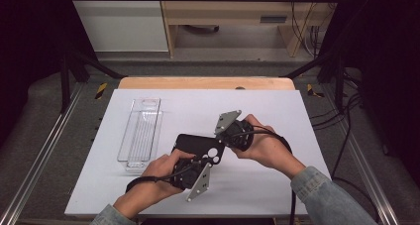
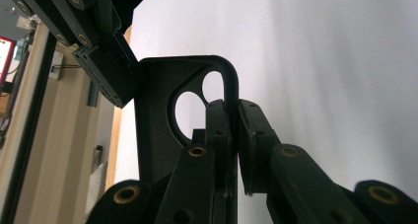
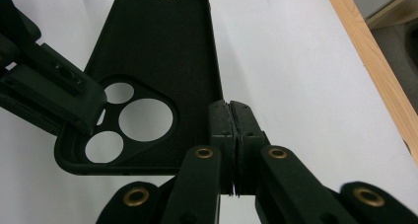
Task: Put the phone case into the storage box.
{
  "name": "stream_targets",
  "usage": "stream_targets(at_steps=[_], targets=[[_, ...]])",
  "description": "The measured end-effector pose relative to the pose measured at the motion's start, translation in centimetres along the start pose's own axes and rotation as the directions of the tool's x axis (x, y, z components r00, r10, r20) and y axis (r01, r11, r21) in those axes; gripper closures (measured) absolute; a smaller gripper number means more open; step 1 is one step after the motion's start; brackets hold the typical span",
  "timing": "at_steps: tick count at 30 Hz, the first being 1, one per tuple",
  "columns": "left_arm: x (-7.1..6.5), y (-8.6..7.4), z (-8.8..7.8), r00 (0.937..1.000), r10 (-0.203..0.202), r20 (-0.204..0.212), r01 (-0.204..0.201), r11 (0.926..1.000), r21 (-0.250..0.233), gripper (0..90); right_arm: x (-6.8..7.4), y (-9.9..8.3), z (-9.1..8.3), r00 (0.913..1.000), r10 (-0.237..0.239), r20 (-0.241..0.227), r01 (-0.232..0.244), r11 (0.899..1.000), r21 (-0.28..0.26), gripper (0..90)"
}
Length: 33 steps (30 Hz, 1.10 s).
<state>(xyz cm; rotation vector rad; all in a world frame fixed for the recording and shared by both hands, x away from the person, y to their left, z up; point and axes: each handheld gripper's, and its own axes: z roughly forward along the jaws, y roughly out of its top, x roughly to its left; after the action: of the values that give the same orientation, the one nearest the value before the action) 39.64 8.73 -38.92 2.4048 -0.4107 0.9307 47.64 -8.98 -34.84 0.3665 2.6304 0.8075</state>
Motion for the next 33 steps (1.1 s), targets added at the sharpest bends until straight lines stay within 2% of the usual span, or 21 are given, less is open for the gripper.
stream_targets(at_steps=[4, 9, 13, 17, 23, 26, 28, 31, 33], targets=[[-0.2, 0.1, 0.0, 0.9999, 0.015, -0.003, -0.015, 0.9999, 0.007, 84.4, -0.2, 0.0, 0.0, 0.9996, 0.02, -0.019, -0.02, 1.0, -0.005, 86.9], [-0.1, 0.1, -0.1, 0.9999, 0.005, -0.015, -0.005, 1.0, 0.008, 84.7, -0.8, -0.1, -0.3, 0.9965, 0.083, -0.004, -0.083, 0.993, -0.087, 56.5], [0.0, 0.0, -0.2, 0.9999, 0.007, -0.014, -0.007, 0.9999, 0.014, 84.7, -1.2, -0.1, -0.6, 0.9924, 0.123, 0.012, -0.12, 0.985, -0.124, 45.5], [0.1, 0.0, -0.2, 0.9998, 0.002, -0.019, -0.002, 0.9999, 0.01, 84.7, -1.6, -0.2, -0.8, 0.9871, 0.155, 0.038, -0.149, 0.979, -0.143, 36.8], [0.0, 0.0, -0.1, 0.9998, 0.009, -0.018, -0.009, 0.9999, 0.011, 84.7, -2.1, -0.5, -0.8, 0.9776, 0.197, 0.074, -0.181, 0.967, -0.182, 28.3], [0.0, 0.1, -0.2, 0.9997, 0.006, -0.024, -0.006, 1.0, 0.006, 84.7, -2.5, -0.7, -0.8, 0.9681, 0.234, 0.088, -0.213, 0.956, -0.202, 24.1], [0.0, 0.1, -0.3, 0.9996, 0.008, -0.027, -0.008, 1.0, 0.003, 84.7, -2.8, -1.0, -0.8, 0.9594, 0.268, 0.088, -0.244, 0.945, -0.216, 18.5], [0.0, 0.1, -0.4, 0.9992, 0.006, -0.039, -0.006, 1.0, -0.007, 84.7, -3.1, -1.5, -0.5, 0.9403, 0.332, 0.075, -0.308, 0.924, -0.226, 11.6], [0.0, 0.1, -0.3, 0.999, -0.011, -0.044, 0.01, 0.9994, -0.032, 84.7, -3.3, -2.0, -0.2, 0.9221, 0.375, 0.093, -0.343, 0.905, -0.254, 11.4]])
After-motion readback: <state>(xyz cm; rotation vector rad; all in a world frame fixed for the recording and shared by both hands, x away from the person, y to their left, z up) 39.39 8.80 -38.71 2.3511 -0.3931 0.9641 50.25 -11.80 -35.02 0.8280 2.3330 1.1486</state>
